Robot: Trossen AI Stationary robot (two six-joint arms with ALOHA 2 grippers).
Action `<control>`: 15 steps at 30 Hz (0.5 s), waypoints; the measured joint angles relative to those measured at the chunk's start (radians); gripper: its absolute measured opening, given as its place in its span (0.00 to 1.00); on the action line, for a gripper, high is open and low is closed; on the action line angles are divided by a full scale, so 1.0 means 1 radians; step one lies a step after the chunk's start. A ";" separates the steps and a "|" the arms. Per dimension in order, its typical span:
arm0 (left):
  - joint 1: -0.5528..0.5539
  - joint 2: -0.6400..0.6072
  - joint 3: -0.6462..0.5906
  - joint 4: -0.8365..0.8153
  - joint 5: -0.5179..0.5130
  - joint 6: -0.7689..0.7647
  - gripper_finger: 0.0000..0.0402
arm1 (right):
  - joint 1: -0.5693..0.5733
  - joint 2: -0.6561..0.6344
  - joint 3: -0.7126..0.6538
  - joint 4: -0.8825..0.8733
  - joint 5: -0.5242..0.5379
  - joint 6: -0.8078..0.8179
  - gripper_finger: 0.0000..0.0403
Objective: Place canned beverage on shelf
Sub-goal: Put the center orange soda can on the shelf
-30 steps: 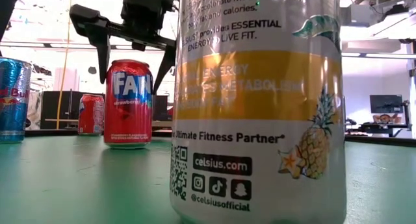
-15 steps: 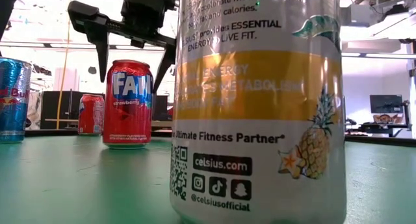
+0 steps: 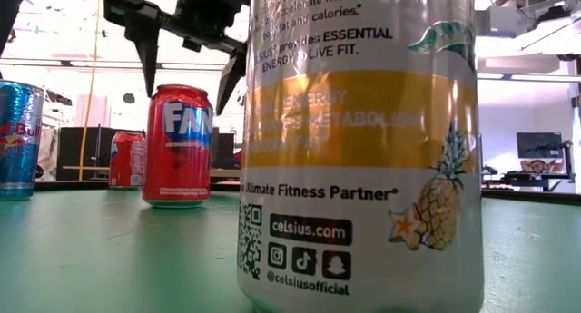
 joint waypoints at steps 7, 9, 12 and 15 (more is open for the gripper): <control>0.013 0.000 0.147 -0.098 -0.023 -0.138 0.83 | 0.000 0.000 0.000 0.000 0.000 0.000 0.68; 0.020 0.000 0.202 -0.152 -0.022 -0.221 0.83 | 0.000 0.000 0.000 0.000 -0.005 0.001 0.68; 0.031 0.000 0.285 -0.219 -0.021 -0.406 0.83 | 0.000 0.000 0.000 0.000 -0.023 0.001 0.68; 0.038 0.000 0.341 -0.257 -0.017 -0.715 0.83 | 0.000 0.000 0.000 0.000 -0.027 0.001 0.68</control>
